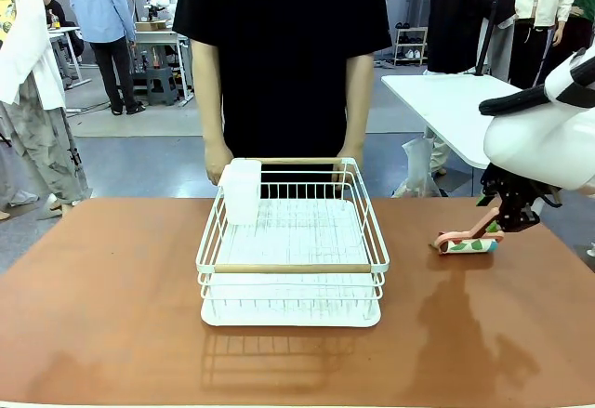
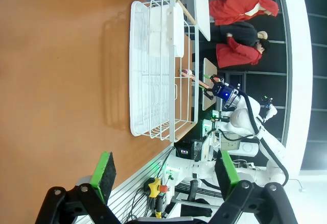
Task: Clean the table.
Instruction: Place the Lint Roller down when the Dish drying rack is positioned in the middle of the table.
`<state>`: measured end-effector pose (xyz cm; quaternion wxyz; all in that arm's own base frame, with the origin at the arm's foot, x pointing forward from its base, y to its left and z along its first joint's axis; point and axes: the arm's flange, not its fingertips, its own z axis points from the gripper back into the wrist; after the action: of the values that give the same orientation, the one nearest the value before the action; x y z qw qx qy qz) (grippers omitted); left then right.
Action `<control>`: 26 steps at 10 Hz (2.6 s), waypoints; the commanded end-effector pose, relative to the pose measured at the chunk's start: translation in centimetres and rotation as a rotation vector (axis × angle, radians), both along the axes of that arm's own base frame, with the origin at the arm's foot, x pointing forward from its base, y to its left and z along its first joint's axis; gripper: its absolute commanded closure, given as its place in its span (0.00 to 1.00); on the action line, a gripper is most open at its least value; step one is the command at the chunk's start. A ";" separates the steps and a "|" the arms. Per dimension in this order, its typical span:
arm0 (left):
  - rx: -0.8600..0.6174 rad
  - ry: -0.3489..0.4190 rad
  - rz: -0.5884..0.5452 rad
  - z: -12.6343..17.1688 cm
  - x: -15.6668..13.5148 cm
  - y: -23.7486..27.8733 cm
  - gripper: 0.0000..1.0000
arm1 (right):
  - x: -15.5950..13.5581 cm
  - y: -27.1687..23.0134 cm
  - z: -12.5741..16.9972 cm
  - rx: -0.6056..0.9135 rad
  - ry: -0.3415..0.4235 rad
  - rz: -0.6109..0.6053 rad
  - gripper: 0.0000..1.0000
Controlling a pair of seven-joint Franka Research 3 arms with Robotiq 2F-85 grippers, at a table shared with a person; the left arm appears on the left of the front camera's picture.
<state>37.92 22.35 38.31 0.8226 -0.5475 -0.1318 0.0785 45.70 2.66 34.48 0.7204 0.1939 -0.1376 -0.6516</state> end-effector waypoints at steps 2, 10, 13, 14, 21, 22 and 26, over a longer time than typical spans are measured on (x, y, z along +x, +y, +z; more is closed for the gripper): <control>0.008 -0.006 0.006 0.2 -0.1 0.2 0.00 | -1.7 0.9 2.6 -0.022 0.056 -0.005 0.00; 0.008 -0.006 0.006 0.2 -0.1 0.2 0.00 | -4.4 2.2 6.8 -0.133 0.172 0.142 0.00; 0.008 -0.006 0.006 0.2 -0.1 0.2 0.00 | -4.6 2.1 7.3 -0.125 0.149 0.149 0.00; 0.008 -0.006 0.006 0.2 -0.1 0.2 0.00 | -4.6 2.1 7.3 -0.125 0.149 0.149 0.00; 0.008 -0.006 0.006 0.2 -0.1 0.2 0.00 | -4.6 2.1 7.3 -0.125 0.149 0.149 0.00; 0.008 -0.006 0.006 0.2 -0.1 0.2 0.00 | -4.6 2.1 7.3 -0.125 0.149 0.149 0.00; 0.008 -0.006 0.006 0.2 -0.1 0.2 0.00 | -4.6 2.1 7.3 -0.125 0.149 0.149 0.00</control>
<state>37.92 22.35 38.31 0.8226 -0.5475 -0.1318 0.0785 41.12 4.55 41.72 0.7850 0.1081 -0.1059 -0.6007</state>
